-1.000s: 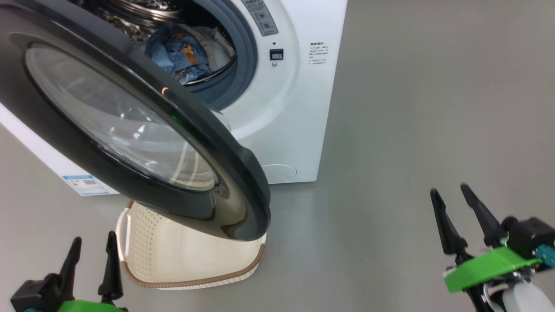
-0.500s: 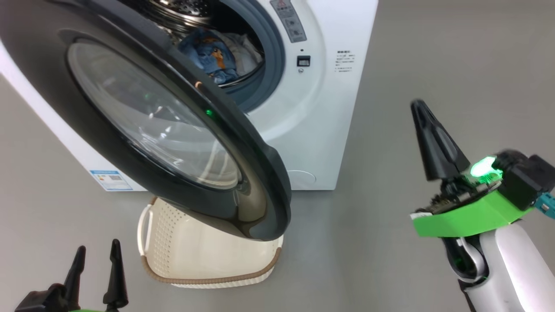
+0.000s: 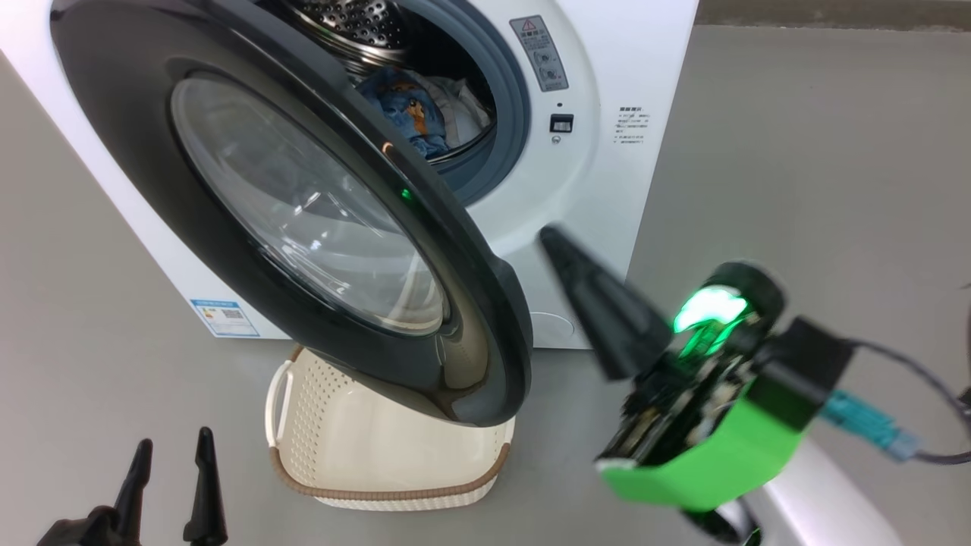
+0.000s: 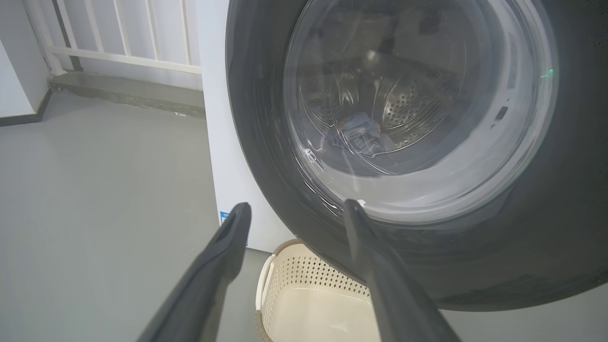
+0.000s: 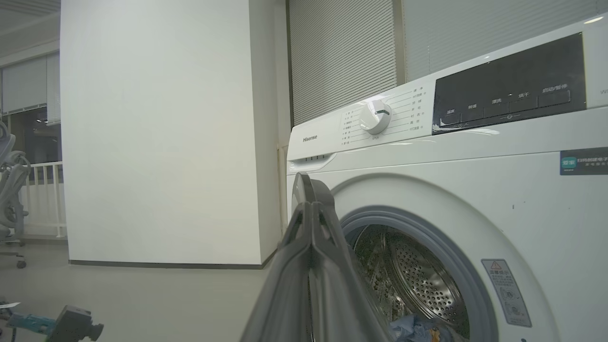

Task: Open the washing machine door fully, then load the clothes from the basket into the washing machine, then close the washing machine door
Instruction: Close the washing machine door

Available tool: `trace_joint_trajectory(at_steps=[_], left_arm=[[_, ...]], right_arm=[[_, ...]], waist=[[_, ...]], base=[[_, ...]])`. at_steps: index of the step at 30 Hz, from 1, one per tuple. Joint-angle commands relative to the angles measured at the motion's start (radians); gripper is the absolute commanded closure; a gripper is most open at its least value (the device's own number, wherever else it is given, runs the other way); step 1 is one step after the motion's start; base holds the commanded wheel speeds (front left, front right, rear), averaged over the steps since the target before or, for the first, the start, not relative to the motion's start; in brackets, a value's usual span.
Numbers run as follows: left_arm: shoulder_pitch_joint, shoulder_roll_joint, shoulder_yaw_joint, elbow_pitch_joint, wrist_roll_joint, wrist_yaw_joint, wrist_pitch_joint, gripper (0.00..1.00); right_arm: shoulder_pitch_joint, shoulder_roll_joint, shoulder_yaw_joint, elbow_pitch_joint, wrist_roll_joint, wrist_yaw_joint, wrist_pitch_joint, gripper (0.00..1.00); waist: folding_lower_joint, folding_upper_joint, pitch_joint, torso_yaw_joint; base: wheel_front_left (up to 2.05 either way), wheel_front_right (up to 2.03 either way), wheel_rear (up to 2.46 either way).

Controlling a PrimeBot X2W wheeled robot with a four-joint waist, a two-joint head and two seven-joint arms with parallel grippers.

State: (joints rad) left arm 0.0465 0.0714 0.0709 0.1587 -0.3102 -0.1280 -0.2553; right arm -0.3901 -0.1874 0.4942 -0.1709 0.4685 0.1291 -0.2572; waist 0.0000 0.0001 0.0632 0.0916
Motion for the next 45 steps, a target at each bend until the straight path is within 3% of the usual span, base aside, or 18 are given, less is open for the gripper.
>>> trace_joint_trajectory(at_steps=[1, 9, 21, 31, 45], left_arm=[[-0.004, 0.011, 0.035, -0.028, 0.012, -0.003, -0.006, 0.0], [-0.001, 0.01, 0.029, -0.03, 0.008, -0.003, -0.006, 0.0], [-0.022, 0.002, 0.015, -0.026, 0.002, -0.003, -0.006, 0.0], [-0.052, -0.003, 0.003, -0.021, 0.002, -0.003, -0.006, 0.0], [-0.082, 0.003, -0.014, -0.017, 0.009, -0.003, -0.006, 0.0]], right_arm=[[-0.024, 0.011, 0.048, -0.019, 0.005, 0.002, -0.005, 1.0], [-0.011, 0.005, 0.214, 0.066, 0.008, 0.002, -0.005, 1.0], [0.011, 0.002, 0.288, 0.234, 0.026, 0.002, -0.005, 1.0], [0.0, 0.0, 0.238, 0.367, 0.018, 0.002, -0.005, 1.0], [-0.036, 0.039, 0.074, 0.426, -0.004, 0.002, -0.005, 1.0]], waist=[[0.0, -0.0001, -0.002, 0.003], [0.0, -0.0001, 0.004, 0.017], [0.0, -0.0001, 0.048, 0.037], [0.0, -0.0001, 0.082, 0.041], [0.0, -0.0001, 0.108, 0.048]], base=[[0.0, 0.0, 0.0], [0.0, 0.0, 0.0], [0.0, 0.0, 0.0], [0.0, 0.0, 0.0], [0.0, 0.0, 0.0]])
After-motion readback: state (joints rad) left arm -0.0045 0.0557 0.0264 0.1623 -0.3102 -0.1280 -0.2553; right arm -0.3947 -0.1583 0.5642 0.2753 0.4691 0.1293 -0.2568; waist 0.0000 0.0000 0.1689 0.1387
